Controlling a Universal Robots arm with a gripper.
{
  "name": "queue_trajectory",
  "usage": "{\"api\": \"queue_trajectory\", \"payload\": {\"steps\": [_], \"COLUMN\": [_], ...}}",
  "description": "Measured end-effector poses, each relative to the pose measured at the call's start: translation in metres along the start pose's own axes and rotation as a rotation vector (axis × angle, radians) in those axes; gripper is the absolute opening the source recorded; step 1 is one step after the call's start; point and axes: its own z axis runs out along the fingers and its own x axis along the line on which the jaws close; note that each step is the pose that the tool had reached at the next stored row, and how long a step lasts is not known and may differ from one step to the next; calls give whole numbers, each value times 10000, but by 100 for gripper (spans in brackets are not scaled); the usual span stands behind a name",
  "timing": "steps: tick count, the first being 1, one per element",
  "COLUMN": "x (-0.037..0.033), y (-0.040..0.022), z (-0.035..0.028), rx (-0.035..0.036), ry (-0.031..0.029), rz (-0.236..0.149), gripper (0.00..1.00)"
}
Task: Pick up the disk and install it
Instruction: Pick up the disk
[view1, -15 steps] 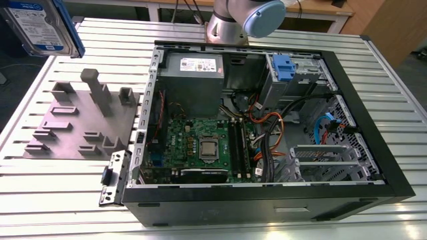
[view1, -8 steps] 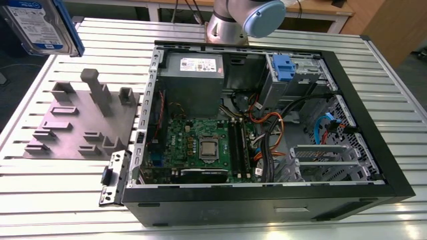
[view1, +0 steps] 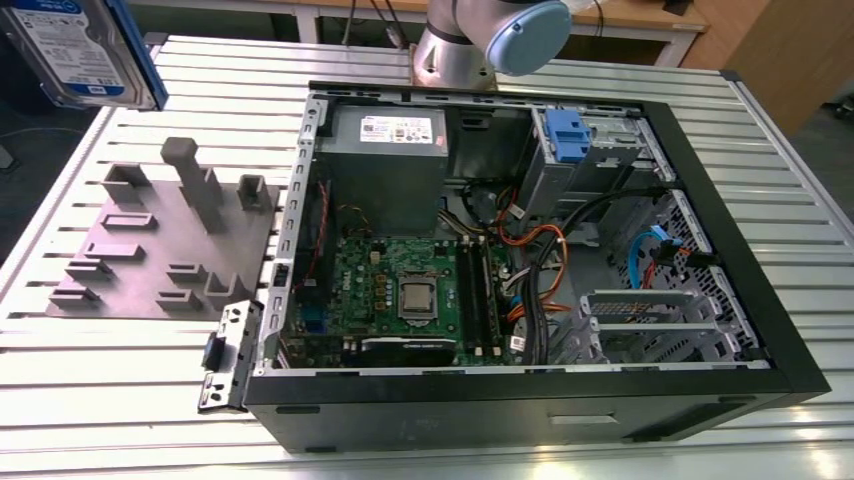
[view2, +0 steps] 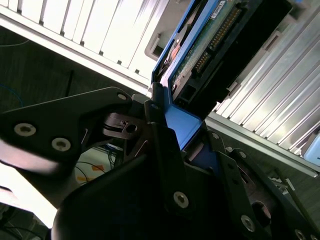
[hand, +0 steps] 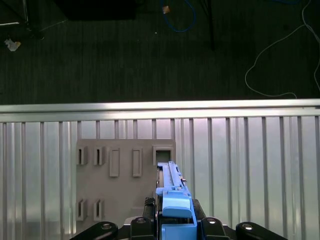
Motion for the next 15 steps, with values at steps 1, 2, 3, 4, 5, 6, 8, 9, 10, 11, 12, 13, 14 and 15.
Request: {"api": "queue_trajectory", "payload": {"steps": [1, 2, 3, 4, 5, 6, 8, 9, 10, 11, 12, 13, 14, 15], "x": [0, 0, -1, -1, -1, -1, -1, -1, -1, -1, -2, -2, -2, -2], "y": [0, 0, 0, 0, 1, 1, 0, 1, 1, 1, 1, 1, 1, 1], "z": [-4, -10, -15, -20, -24, -30, -40, -44, -47, -50, -54, -58, -66, -76], "rx": [1, 1, 0, 0, 1, 1, 1, 2, 1, 1, 0, 1, 0, -1], "ry": [0, -1, -1, -1, 0, 0, -1, -1, -1, -1, 0, -1, 0, 0], "rz": [0, 0, 0, 0, 0, 0, 0, 0, 0, 0, 0, 0, 0, 0], "gripper": [36, 36, 36, 36, 36, 36, 36, 36, 36, 36, 36, 36, 36, 36]}}
